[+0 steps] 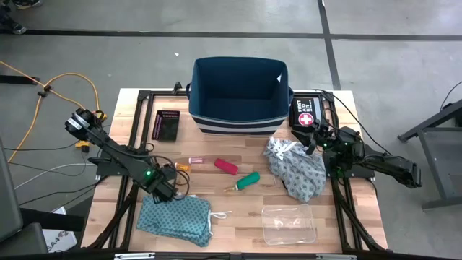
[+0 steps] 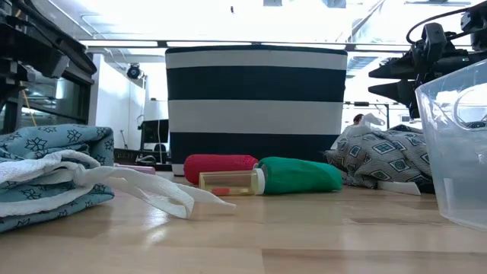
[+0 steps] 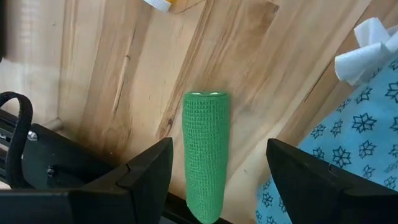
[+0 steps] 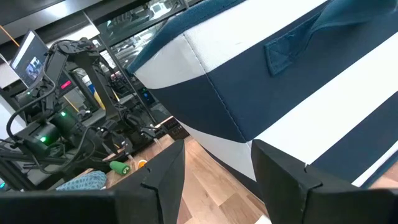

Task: Pick & Place Medicine items
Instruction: Put the green bandage into the transparent bin

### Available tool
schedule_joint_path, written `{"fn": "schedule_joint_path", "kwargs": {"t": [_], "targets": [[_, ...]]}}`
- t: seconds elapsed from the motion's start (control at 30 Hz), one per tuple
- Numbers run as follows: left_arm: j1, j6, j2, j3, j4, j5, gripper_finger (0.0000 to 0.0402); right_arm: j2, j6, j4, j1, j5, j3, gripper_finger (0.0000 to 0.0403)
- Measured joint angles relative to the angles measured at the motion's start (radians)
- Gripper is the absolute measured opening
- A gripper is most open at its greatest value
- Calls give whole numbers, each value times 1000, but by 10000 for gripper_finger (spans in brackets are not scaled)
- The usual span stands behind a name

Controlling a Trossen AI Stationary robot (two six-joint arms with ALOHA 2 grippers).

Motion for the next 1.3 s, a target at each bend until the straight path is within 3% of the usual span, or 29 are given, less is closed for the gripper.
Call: {"fn": "schedule_joint_path", "kwargs": {"t": [0.3, 1.07, 1.3], "targets": [[0, -71, 0, -47, 29, 4, 251, 0, 0, 0, 0, 0, 0, 173], [0, -55, 0, -200, 206, 31, 250, 0, 0, 0, 0, 0, 0, 173], [0, -54, 0, -200, 208, 31, 224, 0, 0, 0, 0, 0, 0, 173]]}}
